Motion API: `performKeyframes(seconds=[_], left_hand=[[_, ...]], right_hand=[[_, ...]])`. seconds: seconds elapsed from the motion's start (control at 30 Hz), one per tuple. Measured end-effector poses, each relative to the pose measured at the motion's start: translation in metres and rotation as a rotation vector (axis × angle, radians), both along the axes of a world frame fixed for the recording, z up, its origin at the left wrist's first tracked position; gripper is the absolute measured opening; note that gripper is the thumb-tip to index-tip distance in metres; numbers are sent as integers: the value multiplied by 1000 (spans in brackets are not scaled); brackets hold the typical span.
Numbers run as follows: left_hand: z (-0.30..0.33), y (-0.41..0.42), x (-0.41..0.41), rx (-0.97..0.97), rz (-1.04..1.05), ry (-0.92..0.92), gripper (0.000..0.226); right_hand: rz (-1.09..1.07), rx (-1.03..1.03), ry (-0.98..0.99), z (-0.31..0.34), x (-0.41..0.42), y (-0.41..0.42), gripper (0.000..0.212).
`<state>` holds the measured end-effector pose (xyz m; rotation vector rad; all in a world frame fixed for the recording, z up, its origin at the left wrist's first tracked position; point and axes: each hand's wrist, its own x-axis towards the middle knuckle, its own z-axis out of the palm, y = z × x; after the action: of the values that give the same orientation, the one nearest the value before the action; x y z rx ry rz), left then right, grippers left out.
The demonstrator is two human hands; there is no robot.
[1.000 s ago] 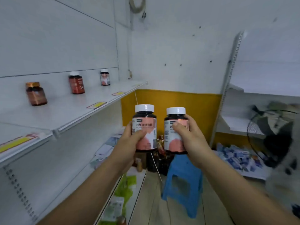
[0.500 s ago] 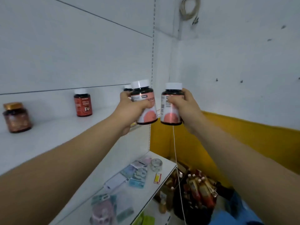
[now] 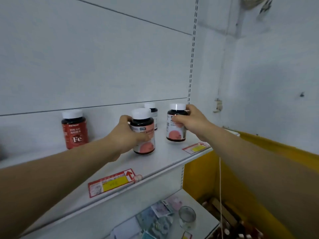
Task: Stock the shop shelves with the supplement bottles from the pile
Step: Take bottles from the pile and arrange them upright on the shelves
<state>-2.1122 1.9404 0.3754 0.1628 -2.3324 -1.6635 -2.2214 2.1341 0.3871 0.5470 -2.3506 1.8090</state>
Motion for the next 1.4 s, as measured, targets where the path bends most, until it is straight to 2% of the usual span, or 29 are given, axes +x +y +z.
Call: performKeyframes(seconds=[0.2,0.43,0.57,0.87,1.17,1.3,1.4], left_hand=[[-15,25,-36,-30,150,17,70],[-21,57,-81,-114,271,-1,75],[-23,71,-101,-168,345,3,77],[-26,75,-136,-200,495,-16,70],[-27,72,-148,-190,477,-33,69],[-25,68,-145,-188,443,-75,80],[-14,58,-132,-203,424,-158,93]], right_hand=[[143,105,-11,-9,-86,-5,46],[316,190,95,-21,-157,-8,65],[373,230,90,-18,-179,-18,65],[419,311,218,-18,-200,-28,73],[466,363,215,-19,-203,-28,76],[466,431,190,-12,-203,-24,79],[358,482,251,10,-198,-18,79]])
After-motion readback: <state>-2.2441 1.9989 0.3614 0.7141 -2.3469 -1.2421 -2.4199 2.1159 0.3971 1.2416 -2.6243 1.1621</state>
